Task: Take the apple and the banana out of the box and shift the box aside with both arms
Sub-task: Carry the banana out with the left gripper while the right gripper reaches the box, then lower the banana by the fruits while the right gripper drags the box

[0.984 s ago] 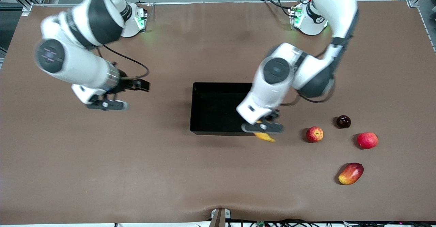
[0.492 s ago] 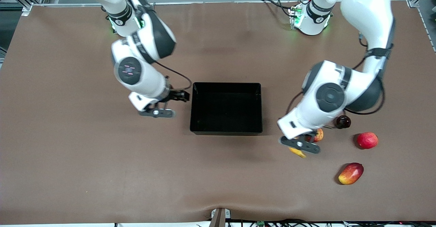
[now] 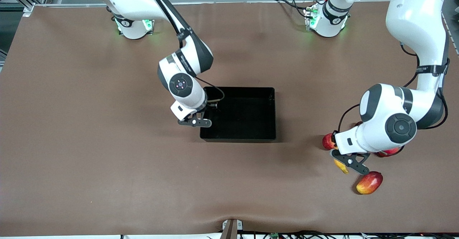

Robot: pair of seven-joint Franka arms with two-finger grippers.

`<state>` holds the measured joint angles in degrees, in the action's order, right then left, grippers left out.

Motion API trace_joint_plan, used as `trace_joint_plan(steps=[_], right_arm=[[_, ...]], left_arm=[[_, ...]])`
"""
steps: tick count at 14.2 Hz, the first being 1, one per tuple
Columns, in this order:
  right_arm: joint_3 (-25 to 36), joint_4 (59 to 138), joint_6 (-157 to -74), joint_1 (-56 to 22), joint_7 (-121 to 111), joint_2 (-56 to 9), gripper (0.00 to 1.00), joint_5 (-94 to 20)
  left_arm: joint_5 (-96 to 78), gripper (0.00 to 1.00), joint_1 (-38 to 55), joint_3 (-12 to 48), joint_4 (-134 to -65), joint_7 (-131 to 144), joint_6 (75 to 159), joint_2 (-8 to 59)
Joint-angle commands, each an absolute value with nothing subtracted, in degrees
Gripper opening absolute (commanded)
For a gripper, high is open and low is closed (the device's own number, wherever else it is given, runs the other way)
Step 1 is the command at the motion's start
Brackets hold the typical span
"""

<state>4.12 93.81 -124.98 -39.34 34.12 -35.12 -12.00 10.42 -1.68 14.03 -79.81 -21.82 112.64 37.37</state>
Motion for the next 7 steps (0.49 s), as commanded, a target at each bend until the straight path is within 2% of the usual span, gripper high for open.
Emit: trace_joint_plan(steps=[1,2,3,7], right_arm=[[4.9,93.4,-128.2,-41.4,37.3,-37.2,0.77,-10.7],[4.9,93.4,-128.3,-41.8,37.4,-37.2,0.15,-10.5],[4.9,93.4,-128.1,-41.9,38.7,-37.1,0.00,-10.4],[4.9,93.3,-127.6,-41.7,40.1,-36.9,0.00,-9.1]], left_arm=[[9.8,0.00,-4.0,14.2,-79.5,-26.7,116.0,39.2],[9.8,0.00,-4.4,14.2,-79.5,-27.5,116.9,39.7],[9.8,0.00,-4.4,14.2,-79.5,-28.0,117.5,40.2],[9.8,0.00,-6.8,14.1,-79.5,-31.9,121.8,43.0]])
